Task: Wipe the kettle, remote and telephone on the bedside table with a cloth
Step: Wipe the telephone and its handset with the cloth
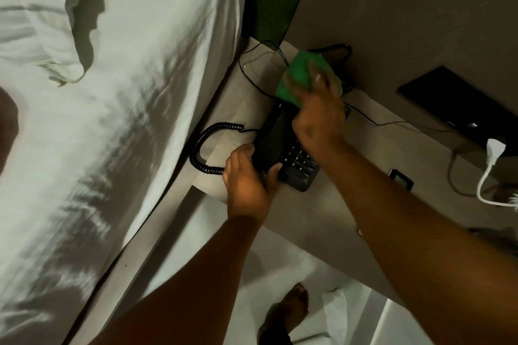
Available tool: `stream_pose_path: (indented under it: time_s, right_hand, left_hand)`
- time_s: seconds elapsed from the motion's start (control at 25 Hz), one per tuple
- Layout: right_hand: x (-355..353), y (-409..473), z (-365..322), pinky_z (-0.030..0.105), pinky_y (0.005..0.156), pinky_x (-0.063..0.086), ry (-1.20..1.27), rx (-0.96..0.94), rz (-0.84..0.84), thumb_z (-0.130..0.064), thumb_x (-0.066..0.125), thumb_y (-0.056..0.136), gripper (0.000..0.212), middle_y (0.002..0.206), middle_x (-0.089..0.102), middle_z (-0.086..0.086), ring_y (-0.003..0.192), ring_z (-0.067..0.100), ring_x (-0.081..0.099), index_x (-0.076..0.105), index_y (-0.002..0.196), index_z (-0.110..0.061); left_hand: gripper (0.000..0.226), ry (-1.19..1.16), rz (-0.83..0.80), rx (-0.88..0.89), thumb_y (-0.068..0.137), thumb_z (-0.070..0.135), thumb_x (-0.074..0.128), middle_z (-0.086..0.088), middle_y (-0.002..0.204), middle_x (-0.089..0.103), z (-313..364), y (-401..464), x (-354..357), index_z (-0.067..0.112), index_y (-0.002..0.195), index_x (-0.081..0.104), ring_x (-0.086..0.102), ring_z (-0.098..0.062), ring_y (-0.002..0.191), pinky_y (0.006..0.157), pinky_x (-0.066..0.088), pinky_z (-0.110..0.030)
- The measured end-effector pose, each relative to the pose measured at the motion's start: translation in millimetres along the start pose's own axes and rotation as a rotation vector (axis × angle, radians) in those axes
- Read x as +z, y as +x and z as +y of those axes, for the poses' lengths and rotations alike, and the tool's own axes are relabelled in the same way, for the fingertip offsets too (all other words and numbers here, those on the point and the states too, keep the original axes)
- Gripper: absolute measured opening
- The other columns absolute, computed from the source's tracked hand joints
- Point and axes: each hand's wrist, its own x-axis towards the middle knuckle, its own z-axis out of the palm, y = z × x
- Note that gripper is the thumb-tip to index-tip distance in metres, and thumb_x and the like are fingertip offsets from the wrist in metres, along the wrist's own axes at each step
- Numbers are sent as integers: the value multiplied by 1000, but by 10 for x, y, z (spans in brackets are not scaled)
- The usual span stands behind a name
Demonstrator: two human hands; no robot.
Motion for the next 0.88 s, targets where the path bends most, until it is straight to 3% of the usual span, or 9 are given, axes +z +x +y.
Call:
stream_pose_path:
  time_s: [0.12, 0.24, 0.36, 0.44, 0.56, 0.68, 0.76, 0.88]
  right_hand:
    - [-84, 361, 89, 50, 111, 34, 44, 99, -34, -2, 55, 82, 71, 157, 26, 10, 142, 37, 23, 37, 143, -35]
    - [50, -208, 24, 53, 111, 36, -63, -104, -8, 2, 53, 82, 72, 161, 19, 8, 148, 34, 11, 35, 145, -29]
    - [267, -963, -73, 55, 101, 46, -58, -318, -34, -8, 55, 83, 65, 158, 26, 7, 147, 33, 18, 40, 143, -27]
    - [262, -938, -35, 55, 98, 49, -80, -344, -29, -6, 55, 81, 66, 158, 28, 7, 146, 33, 20, 41, 142, -28]
    - [102, -313, 141, 52, 101, 46, -74, -72, 24, 4, 47, 81, 76, 162, 16, 7, 148, 33, 14, 31, 147, -31]
    - [-87, 140, 331, 50, 98, 45, -63, 176, 14, 1, 49, 86, 63, 152, 33, 20, 133, 41, 39, 35, 145, -18]
    - [-68, -2, 353, 51, 101, 44, -90, 182, 29, 1, 50, 85, 61, 144, 43, 22, 129, 43, 43, 38, 143, -13]
    - [106, -647, 360, 50, 119, 24, -87, 106, -31, 8, 52, 83, 72, 157, 30, 12, 146, 34, 19, 31, 146, -19]
  left_hand:
    - [63, 1, -7, -5, 87, 40, 74, -15, 132, 58, 10, -5, -14, 2, 134, 54, 50, -31, 127, 109, 39, -49]
    - [60, 8, -2, 13, 87, 36, 75, -16, 130, 58, 12, 7, -11, 1, 132, 54, 51, -32, 125, 108, 38, -49]
    - [55, -11, 0, 21, 83, 24, 77, -13, 127, 57, -14, 2, -18, 5, 130, 55, 51, -31, 120, 105, 35, -41]
    - [54, -10, 0, 31, 84, 25, 77, -12, 127, 57, -17, -10, -18, 6, 130, 54, 50, -30, 120, 105, 35, -41]
    - [58, 23, 14, 25, 88, 39, 74, -14, 128, 57, -7, -2, 2, 4, 130, 53, 51, -31, 123, 106, 39, -50]
    - [60, 28, 17, 12, 87, 43, 73, -13, 128, 57, -23, -1, 16, 5, 129, 52, 51, -29, 123, 106, 41, -54]
    - [60, 47, 24, 17, 87, 44, 72, -12, 126, 57, -47, 1, 22, 6, 129, 51, 51, -28, 122, 106, 41, -54]
    - [60, 46, 23, 6, 86, 47, 70, -10, 126, 56, -37, 2, 18, 9, 129, 50, 49, -24, 122, 108, 41, -50]
